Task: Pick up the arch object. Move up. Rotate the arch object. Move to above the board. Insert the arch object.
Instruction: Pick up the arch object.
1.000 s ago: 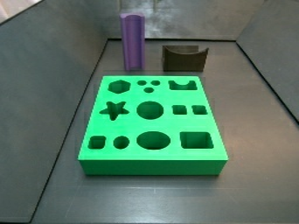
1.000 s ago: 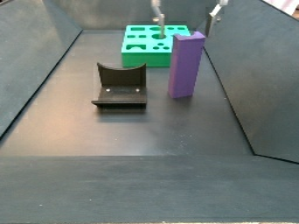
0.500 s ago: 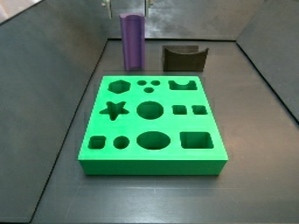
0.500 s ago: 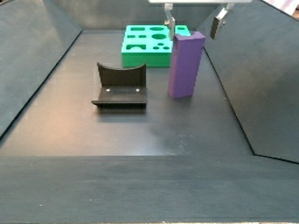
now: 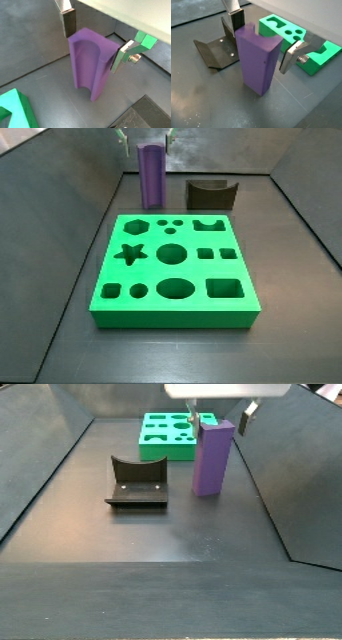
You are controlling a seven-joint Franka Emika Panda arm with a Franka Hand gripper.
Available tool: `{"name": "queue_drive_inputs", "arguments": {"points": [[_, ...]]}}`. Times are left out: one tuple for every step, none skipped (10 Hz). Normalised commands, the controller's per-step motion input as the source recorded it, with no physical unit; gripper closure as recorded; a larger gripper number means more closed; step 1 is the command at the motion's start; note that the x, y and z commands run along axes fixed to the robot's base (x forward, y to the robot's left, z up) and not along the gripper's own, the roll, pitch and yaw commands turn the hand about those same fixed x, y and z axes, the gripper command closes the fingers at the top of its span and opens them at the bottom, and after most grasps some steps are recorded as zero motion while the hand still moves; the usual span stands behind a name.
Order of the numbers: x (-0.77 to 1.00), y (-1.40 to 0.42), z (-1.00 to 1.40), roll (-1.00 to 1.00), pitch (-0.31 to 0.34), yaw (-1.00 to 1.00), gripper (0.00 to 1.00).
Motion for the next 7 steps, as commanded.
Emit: {"name": "queue_drive_inputs", "arguments": {"points": [[-0.08,0.0,-0.17,0.0,-0.083,0.03,0.0],[0.0,0.0,0.0,0.0,0.0,0.0,1.0],[0.0,0.0,0.0,0.0,0.0,0.0,1.0],[0.0,0.0,0.0,0.0,0.0,0.0,1.0],[0.0,0.0,0.0,0.0,0.0,0.0,1.0],[0.0,0.0,0.0,0.0,0.0,0.0,1.0],[0.0,0.0,0.0,0.0,0.0,0.0,1.0]]}}
